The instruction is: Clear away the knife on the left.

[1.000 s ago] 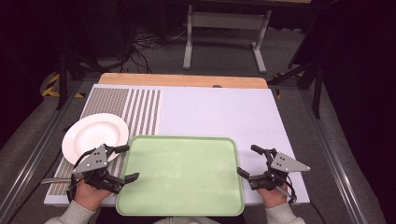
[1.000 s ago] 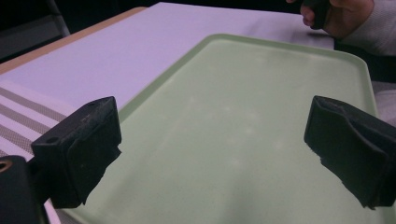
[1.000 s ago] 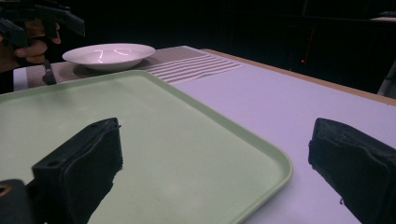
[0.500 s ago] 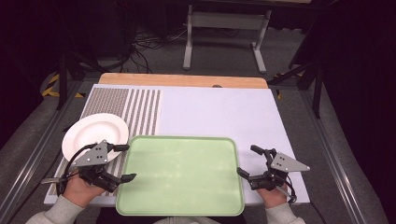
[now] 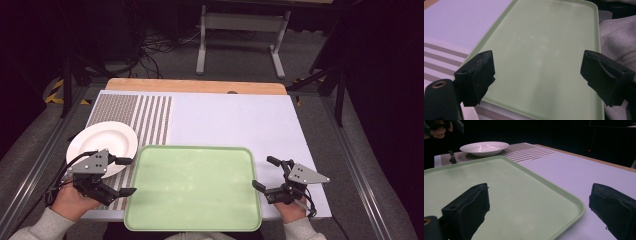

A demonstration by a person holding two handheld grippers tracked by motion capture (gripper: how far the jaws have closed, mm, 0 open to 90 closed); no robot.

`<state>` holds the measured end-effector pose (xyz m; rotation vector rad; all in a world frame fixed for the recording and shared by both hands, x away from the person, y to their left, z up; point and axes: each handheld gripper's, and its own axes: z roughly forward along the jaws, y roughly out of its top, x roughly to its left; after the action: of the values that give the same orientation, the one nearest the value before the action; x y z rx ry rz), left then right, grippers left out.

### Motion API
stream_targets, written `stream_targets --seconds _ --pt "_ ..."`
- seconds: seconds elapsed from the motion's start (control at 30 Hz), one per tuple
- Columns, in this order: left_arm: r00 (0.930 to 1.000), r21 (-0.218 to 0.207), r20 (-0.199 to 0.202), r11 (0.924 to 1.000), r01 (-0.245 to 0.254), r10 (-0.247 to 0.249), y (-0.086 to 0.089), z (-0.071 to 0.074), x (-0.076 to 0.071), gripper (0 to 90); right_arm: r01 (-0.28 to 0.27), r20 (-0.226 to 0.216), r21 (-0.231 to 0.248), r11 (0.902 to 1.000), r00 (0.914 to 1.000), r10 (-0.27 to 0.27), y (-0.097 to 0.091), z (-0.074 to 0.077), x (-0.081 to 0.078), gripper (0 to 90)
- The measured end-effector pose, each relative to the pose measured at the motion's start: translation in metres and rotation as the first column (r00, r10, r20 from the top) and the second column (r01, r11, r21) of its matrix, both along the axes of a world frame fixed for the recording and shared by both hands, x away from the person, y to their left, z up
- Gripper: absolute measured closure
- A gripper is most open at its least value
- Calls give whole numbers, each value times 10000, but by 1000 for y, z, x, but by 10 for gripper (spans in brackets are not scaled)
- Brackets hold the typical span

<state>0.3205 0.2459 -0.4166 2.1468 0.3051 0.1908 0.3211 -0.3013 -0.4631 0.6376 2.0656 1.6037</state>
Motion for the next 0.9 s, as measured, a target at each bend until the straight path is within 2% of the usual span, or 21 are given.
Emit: stream_targets --seconds 0.13,0.27,0.4,0.53,0.67,0.9 --pt "9997 339 -179 9993 183 -177 3 1 0 138 -13 -4 9 10000 10000 13 0 0 0 35" --pt "9996 713 -165 9971 259 -248 7 1 1 137 -27 -21 -27 10000 10000 27 0 0 0 36" --pt "9995 1269 -143 9914 312 -296 11 2 0 146 -32 -18 -26 10000 10000 32 0 0 0 36" --pt "9992 1624 -214 9861 360 -329 18 4 0 159 -31 -25 -36 10000 10000 31 0 0 0 36" --pt "9989 2205 -290 9744 436 -382 24 7 1 176 -35 -14 -43 10000 10000 35 0 0 0 35" --pt "9982 2850 -480 9573 481 -359 32 9 3 190 -33 -30 -39 10000 10000 33 0 0 0 35"
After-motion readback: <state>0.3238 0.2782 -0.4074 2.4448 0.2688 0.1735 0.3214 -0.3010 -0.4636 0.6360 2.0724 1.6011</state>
